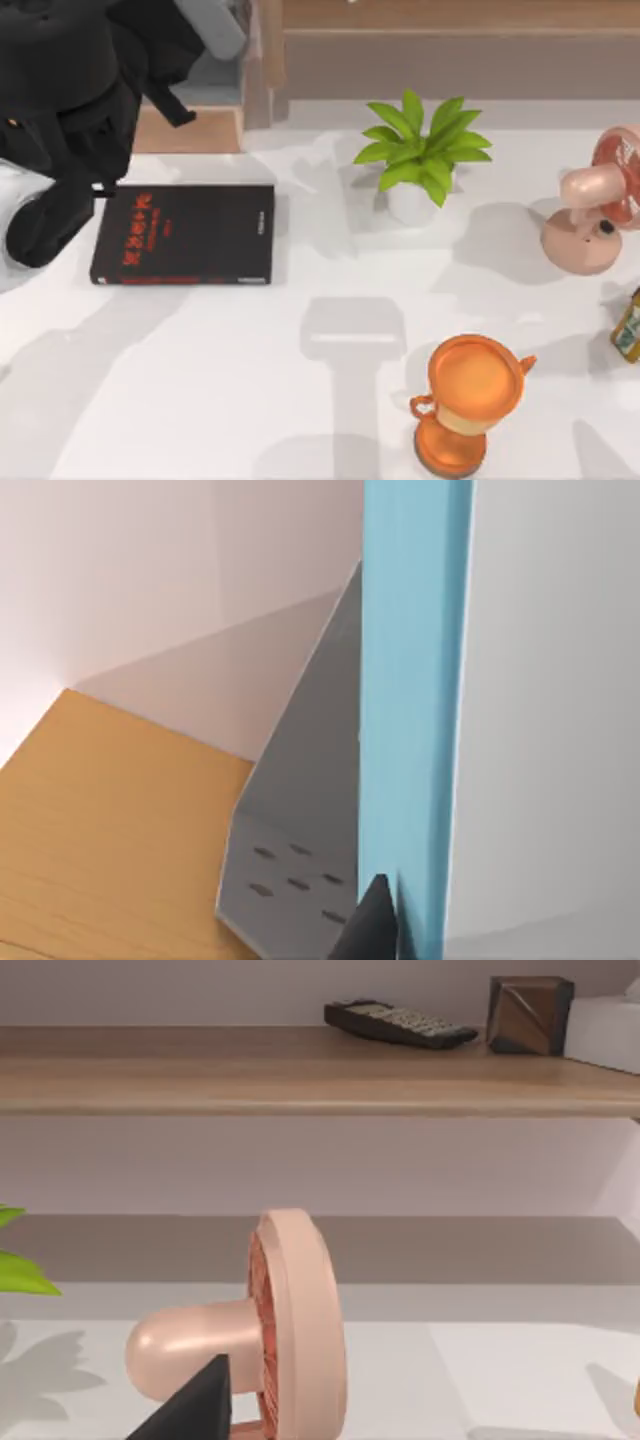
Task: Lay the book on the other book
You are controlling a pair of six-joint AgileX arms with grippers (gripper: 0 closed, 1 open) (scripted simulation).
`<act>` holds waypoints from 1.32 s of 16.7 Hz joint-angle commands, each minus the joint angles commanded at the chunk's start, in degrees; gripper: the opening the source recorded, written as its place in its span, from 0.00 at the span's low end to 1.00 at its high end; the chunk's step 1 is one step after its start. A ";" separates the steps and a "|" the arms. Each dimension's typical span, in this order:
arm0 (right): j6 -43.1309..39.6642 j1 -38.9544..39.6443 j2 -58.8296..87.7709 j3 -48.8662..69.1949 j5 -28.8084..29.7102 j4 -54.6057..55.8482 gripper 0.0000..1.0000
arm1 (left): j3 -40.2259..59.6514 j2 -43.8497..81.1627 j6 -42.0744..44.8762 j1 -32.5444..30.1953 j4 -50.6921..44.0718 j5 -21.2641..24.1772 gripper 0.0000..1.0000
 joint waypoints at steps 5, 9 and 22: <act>0.00 0.00 0.00 0.00 0.00 0.00 1.00 | -11.80 4.81 11.05 -1.84 -1.15 2.37 0.00; 0.00 0.00 0.00 0.00 0.00 0.00 1.00 | -16.53 10.84 12.80 -1.42 -1.00 4.98 0.00; 0.00 0.00 0.00 0.00 0.00 0.00 1.00 | -16.79 13.69 12.77 -0.47 0.15 6.02 0.00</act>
